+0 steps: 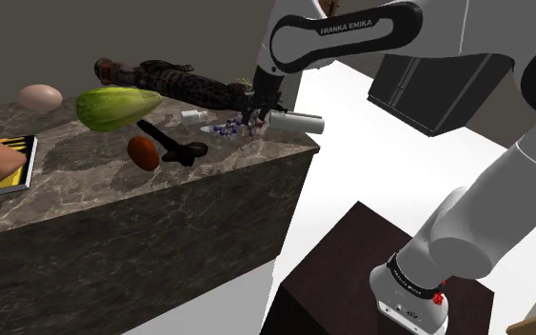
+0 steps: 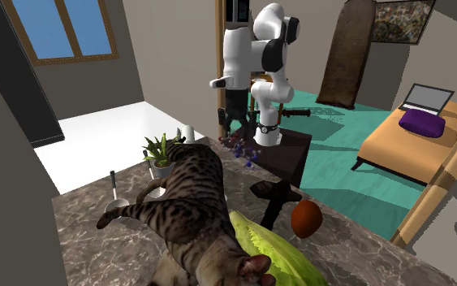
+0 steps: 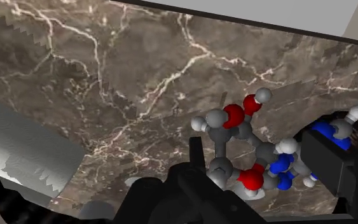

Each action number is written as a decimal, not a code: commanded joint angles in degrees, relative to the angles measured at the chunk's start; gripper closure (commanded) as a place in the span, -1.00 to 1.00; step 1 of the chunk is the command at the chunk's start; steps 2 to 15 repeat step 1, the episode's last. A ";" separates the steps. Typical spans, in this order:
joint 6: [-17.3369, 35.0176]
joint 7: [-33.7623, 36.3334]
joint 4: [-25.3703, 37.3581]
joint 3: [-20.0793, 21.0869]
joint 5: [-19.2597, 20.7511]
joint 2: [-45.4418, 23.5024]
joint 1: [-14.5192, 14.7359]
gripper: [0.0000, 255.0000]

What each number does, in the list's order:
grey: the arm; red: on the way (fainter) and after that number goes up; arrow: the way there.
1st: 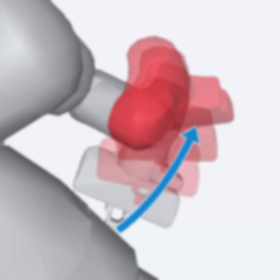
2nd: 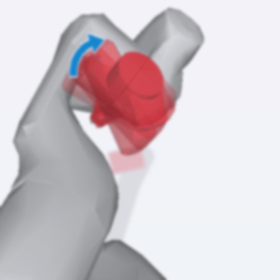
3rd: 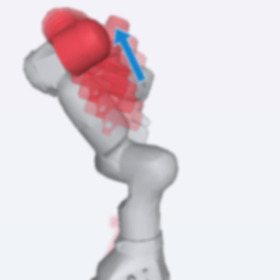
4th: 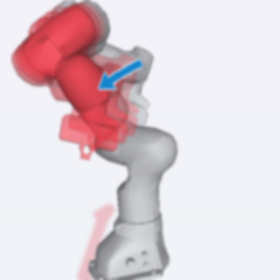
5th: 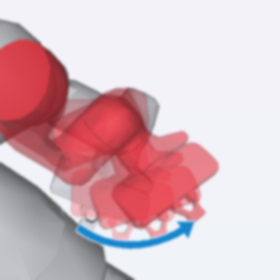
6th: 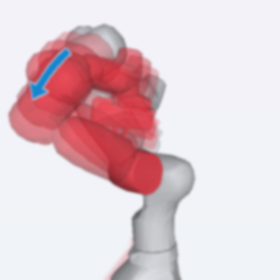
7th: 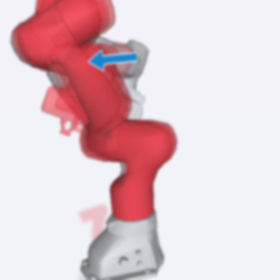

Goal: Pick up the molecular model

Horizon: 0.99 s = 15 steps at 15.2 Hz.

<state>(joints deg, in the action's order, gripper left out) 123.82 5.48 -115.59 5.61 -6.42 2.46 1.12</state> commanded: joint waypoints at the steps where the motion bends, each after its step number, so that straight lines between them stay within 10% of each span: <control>1: -0.47 0.02 0.28 -0.01 0.00 0.17 -0.01 1.00; 15: -0.47 0.02 0.28 -0.01 0.00 0.17 -0.01 1.00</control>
